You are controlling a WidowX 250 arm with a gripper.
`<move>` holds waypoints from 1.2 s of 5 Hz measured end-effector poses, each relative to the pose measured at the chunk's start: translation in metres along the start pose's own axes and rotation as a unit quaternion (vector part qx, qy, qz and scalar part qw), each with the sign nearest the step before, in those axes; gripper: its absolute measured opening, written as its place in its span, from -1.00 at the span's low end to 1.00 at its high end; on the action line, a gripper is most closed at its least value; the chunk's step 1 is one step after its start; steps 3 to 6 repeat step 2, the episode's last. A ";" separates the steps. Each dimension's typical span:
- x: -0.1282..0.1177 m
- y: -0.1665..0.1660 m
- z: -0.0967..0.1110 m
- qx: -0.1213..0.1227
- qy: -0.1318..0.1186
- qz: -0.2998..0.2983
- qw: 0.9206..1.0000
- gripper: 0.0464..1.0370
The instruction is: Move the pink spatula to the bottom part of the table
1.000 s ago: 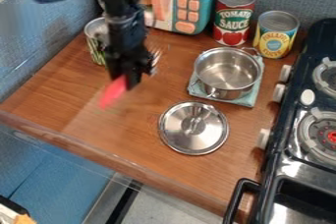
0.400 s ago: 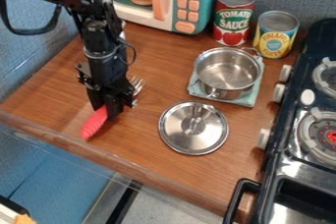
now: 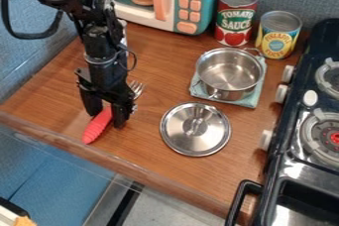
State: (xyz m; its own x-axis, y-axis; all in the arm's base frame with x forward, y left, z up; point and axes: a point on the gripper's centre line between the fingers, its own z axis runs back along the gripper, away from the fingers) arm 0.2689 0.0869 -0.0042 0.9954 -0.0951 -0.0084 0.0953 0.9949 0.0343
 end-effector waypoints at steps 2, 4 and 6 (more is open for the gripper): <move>0.000 -0.002 0.051 -0.002 -0.027 -0.038 0.999 0.93; 0.000 -0.002 0.051 -0.002 -0.027 -0.038 0.999 0.93; 0.000 -0.002 0.051 -0.002 -0.027 -0.038 0.999 0.93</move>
